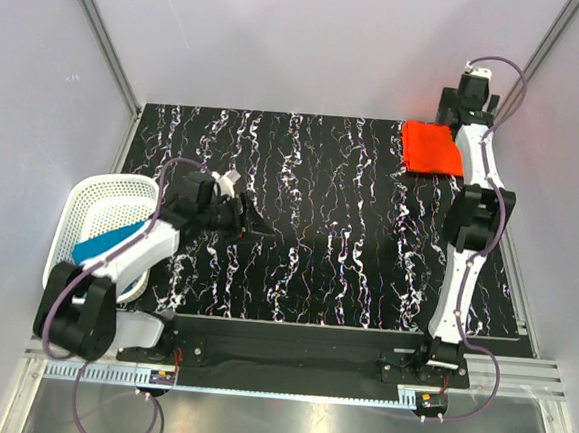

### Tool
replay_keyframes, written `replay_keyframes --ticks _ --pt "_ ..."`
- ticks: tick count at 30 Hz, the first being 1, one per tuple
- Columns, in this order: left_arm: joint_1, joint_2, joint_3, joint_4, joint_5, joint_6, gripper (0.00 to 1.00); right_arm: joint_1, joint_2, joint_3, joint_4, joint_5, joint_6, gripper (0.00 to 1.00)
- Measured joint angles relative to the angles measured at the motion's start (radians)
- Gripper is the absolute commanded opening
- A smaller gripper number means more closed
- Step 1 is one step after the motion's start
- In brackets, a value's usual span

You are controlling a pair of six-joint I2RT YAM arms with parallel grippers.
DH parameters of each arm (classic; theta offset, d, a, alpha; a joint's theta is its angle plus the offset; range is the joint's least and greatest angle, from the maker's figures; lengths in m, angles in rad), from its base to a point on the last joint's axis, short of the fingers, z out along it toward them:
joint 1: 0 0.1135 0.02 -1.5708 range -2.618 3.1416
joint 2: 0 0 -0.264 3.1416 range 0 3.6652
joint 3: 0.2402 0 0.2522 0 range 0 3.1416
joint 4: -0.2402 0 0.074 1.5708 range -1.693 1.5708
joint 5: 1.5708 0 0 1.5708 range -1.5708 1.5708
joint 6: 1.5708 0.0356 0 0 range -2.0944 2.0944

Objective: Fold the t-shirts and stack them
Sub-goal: Neatly place the folded tshirt to the corner, then reset both grippers

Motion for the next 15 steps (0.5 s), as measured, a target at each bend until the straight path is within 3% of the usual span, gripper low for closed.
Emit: replay_keyframes --ticks 6,9,15 --pt "-0.007 -0.248 -0.153 0.065 -0.021 -0.119 0.86 0.189 -0.426 -0.364 -0.082 -0.128 0.178 1.00" --pt "-0.011 -0.383 -0.246 0.065 -0.033 -0.183 0.99 0.272 -0.655 -0.636 -0.096 -0.296 0.309 1.00" --pt "-0.017 -0.685 -0.398 -0.021 -0.080 -0.278 0.99 0.234 -1.009 -1.195 -0.085 -0.591 0.507 1.00"
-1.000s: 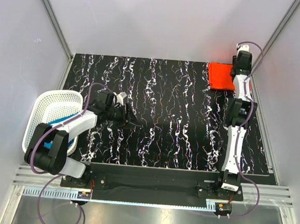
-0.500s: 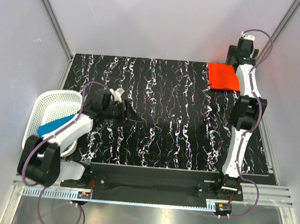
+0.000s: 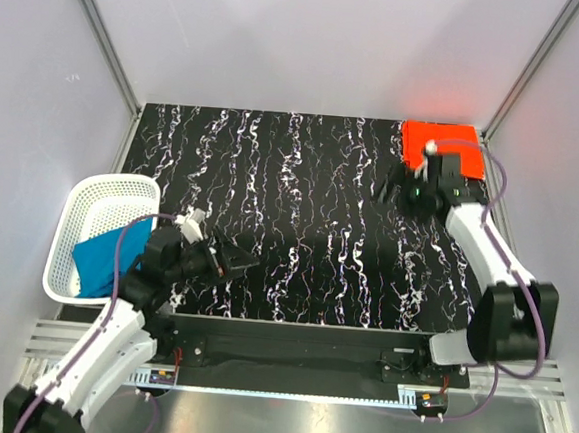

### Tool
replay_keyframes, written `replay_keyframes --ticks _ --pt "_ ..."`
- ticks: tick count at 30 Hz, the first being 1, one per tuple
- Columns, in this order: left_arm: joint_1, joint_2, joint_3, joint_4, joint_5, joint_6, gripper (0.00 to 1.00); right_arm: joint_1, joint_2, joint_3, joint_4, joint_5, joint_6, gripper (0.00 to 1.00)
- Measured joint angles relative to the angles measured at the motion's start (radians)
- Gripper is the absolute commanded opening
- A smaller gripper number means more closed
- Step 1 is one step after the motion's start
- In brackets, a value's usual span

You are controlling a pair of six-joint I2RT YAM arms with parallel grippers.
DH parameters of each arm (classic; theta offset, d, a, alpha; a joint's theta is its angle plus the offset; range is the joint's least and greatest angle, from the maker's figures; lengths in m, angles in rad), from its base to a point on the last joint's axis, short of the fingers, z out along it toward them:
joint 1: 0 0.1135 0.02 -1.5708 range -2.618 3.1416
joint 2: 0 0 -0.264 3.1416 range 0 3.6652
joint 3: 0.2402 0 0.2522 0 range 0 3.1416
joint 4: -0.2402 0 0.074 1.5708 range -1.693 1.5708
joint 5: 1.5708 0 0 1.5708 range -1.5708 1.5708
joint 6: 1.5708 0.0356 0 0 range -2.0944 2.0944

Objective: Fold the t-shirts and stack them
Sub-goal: Reset both grippers

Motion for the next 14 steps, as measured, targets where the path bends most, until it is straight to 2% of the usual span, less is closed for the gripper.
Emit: replay_keyframes --ticks 6,11,14 --pt "-0.002 -0.329 -0.132 -0.074 -0.041 -0.107 0.99 0.001 -0.255 -0.460 0.002 -0.188 0.111 1.00" --pt "-0.002 -0.519 -0.249 -0.103 -0.058 -0.217 0.99 0.001 -0.490 -0.718 0.033 -0.300 0.182 1.00" --pt "-0.002 -0.607 -0.258 -0.070 -0.066 -0.285 0.99 0.001 -0.613 -0.830 0.058 -0.359 0.233 1.00"
